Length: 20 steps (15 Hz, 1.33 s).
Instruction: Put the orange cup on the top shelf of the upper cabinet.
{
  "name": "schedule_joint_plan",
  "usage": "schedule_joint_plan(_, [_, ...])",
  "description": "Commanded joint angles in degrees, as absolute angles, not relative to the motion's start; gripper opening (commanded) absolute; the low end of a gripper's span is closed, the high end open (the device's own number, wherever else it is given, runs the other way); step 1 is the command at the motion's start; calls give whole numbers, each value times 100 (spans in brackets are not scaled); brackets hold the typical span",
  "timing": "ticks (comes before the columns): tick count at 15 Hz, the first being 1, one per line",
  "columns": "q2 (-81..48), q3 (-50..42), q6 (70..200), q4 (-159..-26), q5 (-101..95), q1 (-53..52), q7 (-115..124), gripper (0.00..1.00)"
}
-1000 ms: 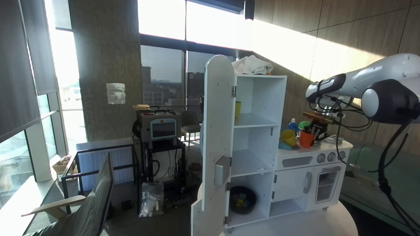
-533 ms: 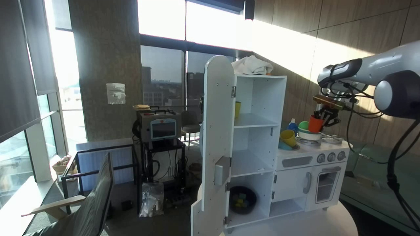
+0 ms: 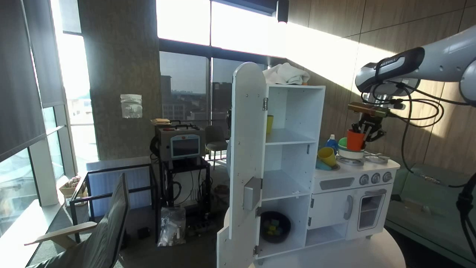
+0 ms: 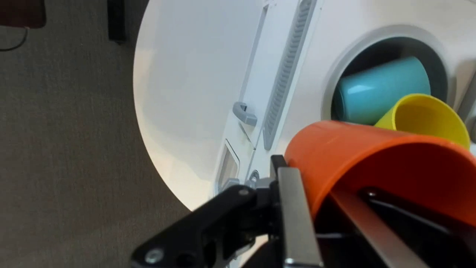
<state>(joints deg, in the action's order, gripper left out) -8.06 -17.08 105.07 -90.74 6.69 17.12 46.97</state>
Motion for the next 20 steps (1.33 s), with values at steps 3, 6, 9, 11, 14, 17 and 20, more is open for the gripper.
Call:
schedule_joint_plan(3, [724,-1557,10831,-11066,-37,1373,5400,8])
schedule_joint_plan(6, [1496,-1396,10923,-11982,-22,1372,5033,8])
schedule_joint_plan(9, [2388,-1079,11134,-12918,-42,1324,4589,8])
schedule_joint_plan(11, [2852,-772,11281,-13331,17,1280,4484,8])
schedule_joint_plan(14, [3221,-335,11688,-13539,249,1130,4479,7])
schedule_joint_plan(17, [3359,-38,12214,-13494,622,872,4438,6])
schedule_joint_plan(20, [3152,141,12988,-13324,1034,671,4454,7])
